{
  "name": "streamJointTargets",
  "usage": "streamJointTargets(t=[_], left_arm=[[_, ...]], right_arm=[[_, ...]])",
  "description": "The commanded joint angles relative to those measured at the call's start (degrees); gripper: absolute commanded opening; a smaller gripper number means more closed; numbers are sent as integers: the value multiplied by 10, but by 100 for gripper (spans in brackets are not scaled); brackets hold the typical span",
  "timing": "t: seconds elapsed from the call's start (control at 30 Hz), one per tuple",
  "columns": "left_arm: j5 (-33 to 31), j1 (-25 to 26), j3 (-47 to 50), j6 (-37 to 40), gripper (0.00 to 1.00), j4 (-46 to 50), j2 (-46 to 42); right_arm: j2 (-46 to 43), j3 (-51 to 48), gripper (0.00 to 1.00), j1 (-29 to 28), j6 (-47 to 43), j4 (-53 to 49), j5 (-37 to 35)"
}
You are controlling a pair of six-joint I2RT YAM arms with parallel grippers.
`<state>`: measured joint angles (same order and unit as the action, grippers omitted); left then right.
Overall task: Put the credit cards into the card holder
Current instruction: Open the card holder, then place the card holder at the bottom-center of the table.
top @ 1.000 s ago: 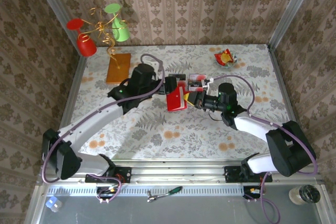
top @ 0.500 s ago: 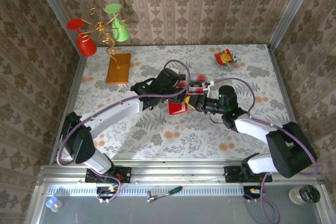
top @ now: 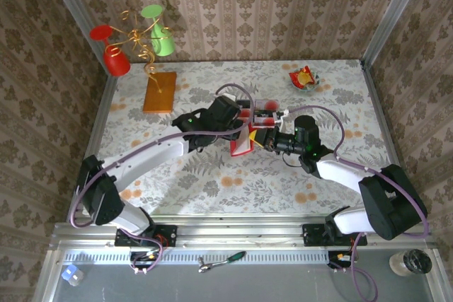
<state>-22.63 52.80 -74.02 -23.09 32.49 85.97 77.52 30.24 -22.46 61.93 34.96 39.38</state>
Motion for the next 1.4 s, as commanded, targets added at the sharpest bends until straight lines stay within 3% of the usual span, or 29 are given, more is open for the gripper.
streamJointTargets(t=[0.0, 0.33, 0.73, 1.1, 1.3, 1.37], left_arm=[[-16, -4, 31, -4, 84, 1, -25], [4, -5, 131, -26, 84, -51, -43], [13, -4, 220, -44, 84, -131, -2], [9, -6, 249, -39, 84, -176, 76], [3, -6, 257, -33, 84, -187, 94], [1, -6, 257, -31, 84, -188, 97]], right_arm=[[-16, -10, 0, 0, -13, 6, -8], [-16, -38, 0, -1, -24, -2, -16], [18, -87, 0, -3, -33, 27, -55], [63, -122, 0, -28, -33, 68, -110], [40, -126, 0, -33, -54, 12, -138], [31, -126, 14, -33, -64, -15, -146]])
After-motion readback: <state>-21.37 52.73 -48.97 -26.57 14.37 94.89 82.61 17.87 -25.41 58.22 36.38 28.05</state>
